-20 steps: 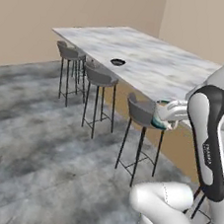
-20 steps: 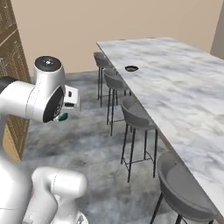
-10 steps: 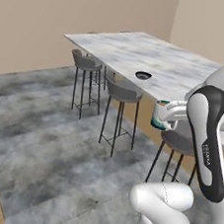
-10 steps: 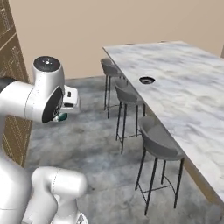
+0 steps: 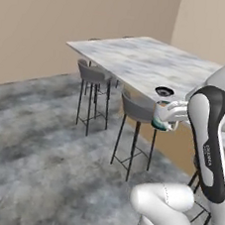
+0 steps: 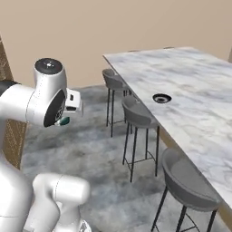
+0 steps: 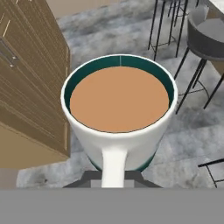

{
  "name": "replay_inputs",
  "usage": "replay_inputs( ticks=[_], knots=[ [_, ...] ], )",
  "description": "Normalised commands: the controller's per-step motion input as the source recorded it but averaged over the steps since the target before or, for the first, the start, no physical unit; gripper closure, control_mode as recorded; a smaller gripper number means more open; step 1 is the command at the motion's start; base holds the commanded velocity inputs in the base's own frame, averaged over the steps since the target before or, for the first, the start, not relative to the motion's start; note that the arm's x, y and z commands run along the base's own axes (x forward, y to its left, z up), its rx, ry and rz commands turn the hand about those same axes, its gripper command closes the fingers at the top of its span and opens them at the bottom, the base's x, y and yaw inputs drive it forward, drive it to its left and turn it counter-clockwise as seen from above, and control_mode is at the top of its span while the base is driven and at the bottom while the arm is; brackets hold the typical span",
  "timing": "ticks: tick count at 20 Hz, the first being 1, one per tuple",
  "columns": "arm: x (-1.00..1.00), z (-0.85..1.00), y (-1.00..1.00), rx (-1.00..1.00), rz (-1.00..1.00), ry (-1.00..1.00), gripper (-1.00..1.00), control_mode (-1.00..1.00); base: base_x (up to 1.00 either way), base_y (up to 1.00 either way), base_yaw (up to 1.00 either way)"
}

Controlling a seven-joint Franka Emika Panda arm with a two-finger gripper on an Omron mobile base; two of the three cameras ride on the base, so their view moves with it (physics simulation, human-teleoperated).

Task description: Pick the cup of tea, navigate to the dining table, and place it on the saucer.

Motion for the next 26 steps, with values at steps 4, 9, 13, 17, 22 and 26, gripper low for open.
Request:
replay_inputs(
  ticks=[4,9,13,17,22,26],
  knots=[
    [0.00,0.00,0.00,0.00,0.00,0.00,1.00,1.00,1.00,0.51,-0.22],
    [0.00,0.00,0.00,0.00,0.00,0.00,1.00,1.00,1.00,0.52,-0.32],
    [0.00,0.00,0.00,0.00,0.00,0.00,1.00,1.00,1.00,0.66,-0.62],
    [0.00,0.00,0.00,0.00,0.00,0.00,1.00,1.00,1.00,0.69,-0.65],
    [0.00,0.00,0.00,0.00,0.00,0.00,1.00,1.00,1.00,0.62,-0.59],
    [0.00,0.00,0.00,0.00,0.00,0.00,1.00,1.00,0.91,0.25,-0.65]
  ],
)
